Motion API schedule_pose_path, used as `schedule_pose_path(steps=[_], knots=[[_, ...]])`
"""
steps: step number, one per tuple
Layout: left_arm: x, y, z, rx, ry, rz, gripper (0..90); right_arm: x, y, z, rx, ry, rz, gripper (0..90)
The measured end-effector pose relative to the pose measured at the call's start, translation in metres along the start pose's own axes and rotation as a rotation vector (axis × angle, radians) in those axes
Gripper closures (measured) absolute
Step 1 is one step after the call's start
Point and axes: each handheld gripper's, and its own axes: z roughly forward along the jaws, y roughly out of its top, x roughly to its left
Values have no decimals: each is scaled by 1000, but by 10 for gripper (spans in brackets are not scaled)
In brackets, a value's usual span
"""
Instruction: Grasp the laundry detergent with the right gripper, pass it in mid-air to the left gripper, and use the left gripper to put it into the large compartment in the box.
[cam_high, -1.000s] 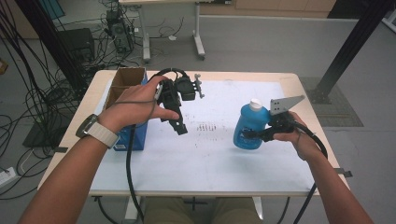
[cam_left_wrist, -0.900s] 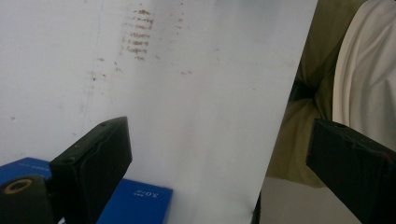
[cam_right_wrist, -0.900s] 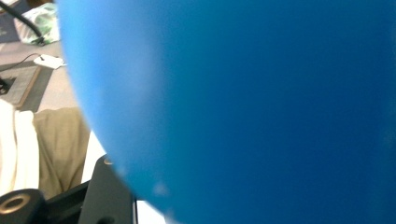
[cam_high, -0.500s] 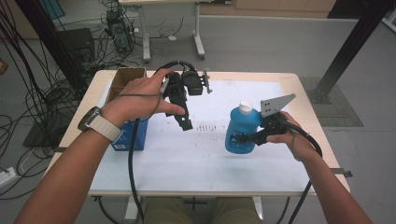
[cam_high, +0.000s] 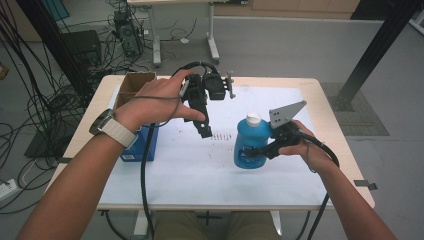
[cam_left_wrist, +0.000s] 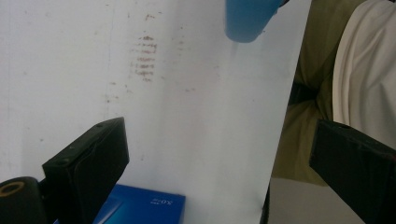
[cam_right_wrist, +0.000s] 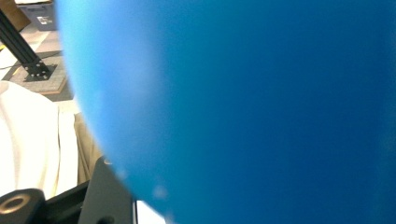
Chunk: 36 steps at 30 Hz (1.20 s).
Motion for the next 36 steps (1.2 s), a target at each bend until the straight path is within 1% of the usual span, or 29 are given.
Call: schedule_pose_path(steps=[5, 15, 21, 25, 33, 36], knots=[[-1, 5, -1, 0, -1, 16, 52, 1, 3, 4, 8, 13, -7, 442], [-6, 13, -1, -5, -7, 43, 52, 2, 9, 10, -2, 37, -24, 442], [-11, 17, 0, 2, -18, 72, 52, 2, 13, 18, 1, 54, -33, 442], [-12, 19, 0, 2, -20, 75, 51, 1, 14, 23, 8, 60, -37, 442], [-16, 23, 0, 2, -24, 95, 51, 0, 18, 33, 16, 70, -37, 442], [-16, 25, 1, -10, -24, 100, 52, -1, 19, 37, 19, 74, -39, 442]])
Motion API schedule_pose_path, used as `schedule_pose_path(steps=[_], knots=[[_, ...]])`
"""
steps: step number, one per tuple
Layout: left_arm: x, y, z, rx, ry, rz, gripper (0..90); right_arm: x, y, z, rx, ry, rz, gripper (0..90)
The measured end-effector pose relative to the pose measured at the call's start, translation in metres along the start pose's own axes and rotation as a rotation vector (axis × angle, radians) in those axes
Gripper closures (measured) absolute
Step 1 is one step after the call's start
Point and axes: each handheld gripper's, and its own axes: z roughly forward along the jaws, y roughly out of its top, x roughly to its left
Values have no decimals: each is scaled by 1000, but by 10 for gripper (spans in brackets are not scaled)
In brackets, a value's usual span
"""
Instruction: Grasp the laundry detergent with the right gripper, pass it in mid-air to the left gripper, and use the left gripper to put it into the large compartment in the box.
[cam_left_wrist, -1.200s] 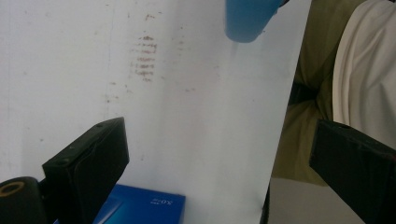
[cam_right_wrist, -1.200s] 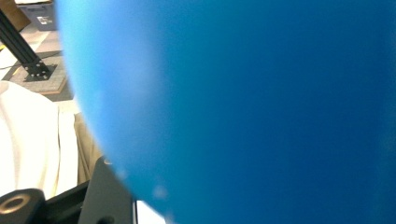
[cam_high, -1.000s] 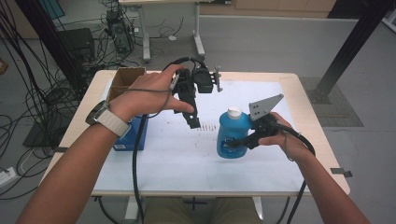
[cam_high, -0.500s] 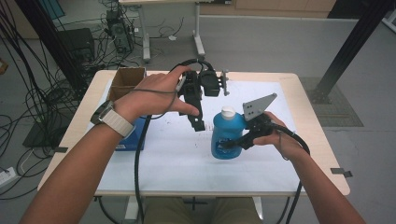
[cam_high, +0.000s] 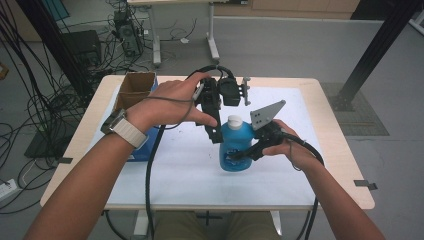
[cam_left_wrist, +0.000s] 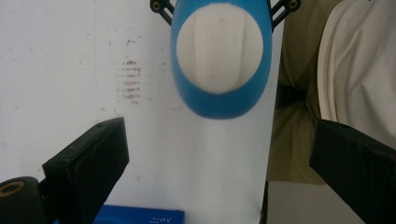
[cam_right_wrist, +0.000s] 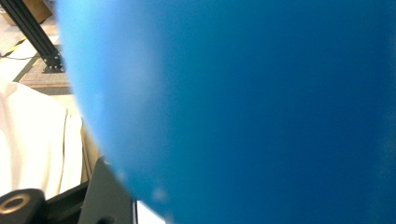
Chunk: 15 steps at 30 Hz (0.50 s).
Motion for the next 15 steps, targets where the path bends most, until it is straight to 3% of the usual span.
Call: schedule_pose_path(steps=[15], knots=[[1, 4, 9, -36, -16, 7, 53, 1, 3, 8, 4, 22, -8, 442]])
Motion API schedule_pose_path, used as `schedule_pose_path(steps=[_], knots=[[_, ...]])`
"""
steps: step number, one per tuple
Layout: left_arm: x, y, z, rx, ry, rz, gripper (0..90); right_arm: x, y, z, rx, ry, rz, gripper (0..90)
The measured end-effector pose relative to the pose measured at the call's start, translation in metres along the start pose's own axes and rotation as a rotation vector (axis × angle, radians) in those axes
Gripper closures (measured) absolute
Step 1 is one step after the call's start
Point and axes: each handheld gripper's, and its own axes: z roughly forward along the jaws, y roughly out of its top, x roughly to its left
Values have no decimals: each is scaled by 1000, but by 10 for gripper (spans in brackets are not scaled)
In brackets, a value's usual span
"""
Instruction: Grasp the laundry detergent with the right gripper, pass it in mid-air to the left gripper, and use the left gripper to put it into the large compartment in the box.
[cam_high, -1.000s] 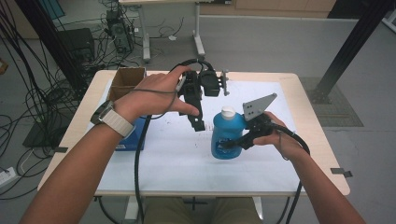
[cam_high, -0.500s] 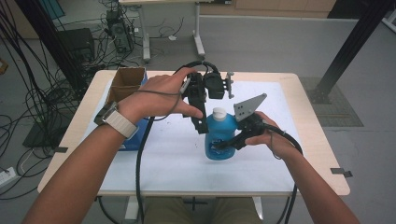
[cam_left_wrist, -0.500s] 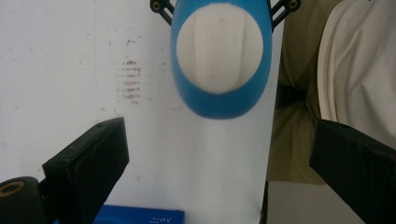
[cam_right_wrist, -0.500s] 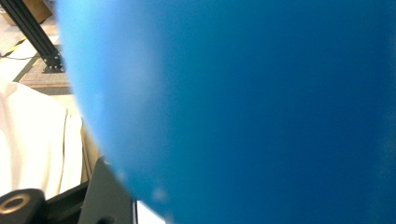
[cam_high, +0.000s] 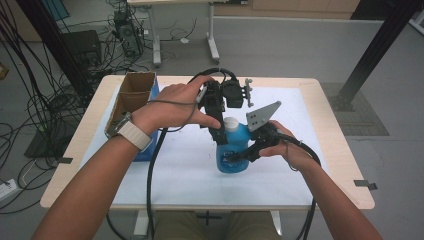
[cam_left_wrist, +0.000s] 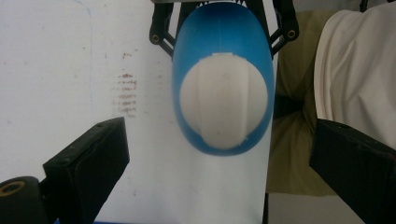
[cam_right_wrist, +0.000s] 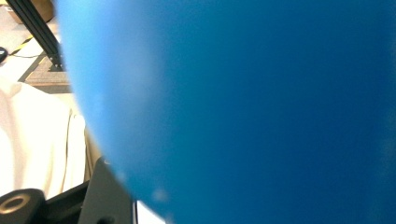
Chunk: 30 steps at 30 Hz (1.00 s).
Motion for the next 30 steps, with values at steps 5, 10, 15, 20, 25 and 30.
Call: schedule_pose_path(steps=[5, 10, 15, 20, 25, 30], knots=[[1, 1, 4, 3, -5, 0, 54, -1, 0, 0, -3, -3, -5, 442], [1, 1, 4, -3, -4, -4, 55, -1, 0, 0, -1, 0, -1, 442], [2, 0, 6, -8, -3, -10, 57, 0, 0, 0, -4, 0, -4, 442], [3, -2, 10, -9, -10, -19, 59, 0, 0, 0, -6, -4, -4, 442], [2, -1, 11, -7, -10, -15, 58, 0, -1, 0, -3, -2, -2, 441], [3, -1, 11, -8, -10, -16, 58, -1, -1, 0, -3, -2, 1, 441]])
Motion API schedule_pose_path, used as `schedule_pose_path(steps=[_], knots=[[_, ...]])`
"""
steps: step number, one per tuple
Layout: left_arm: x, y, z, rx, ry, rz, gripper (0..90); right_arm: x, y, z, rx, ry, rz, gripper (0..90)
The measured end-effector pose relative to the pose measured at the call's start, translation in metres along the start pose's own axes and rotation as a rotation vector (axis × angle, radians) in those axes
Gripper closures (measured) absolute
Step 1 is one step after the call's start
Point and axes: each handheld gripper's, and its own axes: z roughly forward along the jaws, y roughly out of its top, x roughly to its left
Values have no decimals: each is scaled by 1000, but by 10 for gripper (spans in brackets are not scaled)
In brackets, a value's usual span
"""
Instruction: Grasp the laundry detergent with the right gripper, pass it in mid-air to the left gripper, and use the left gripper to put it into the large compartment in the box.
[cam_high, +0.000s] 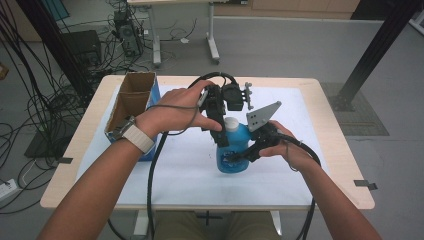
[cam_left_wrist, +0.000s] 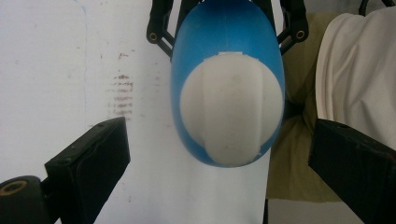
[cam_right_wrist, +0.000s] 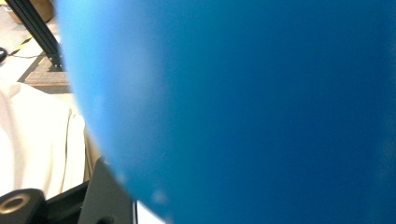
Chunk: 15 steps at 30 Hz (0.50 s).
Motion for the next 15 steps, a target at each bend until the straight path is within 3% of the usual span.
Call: schedule_pose_path(steps=[15], knots=[[0, 0, 0, -1, 2, 1, 58, -1, -1, 0, -3, -1, 5, 441]])
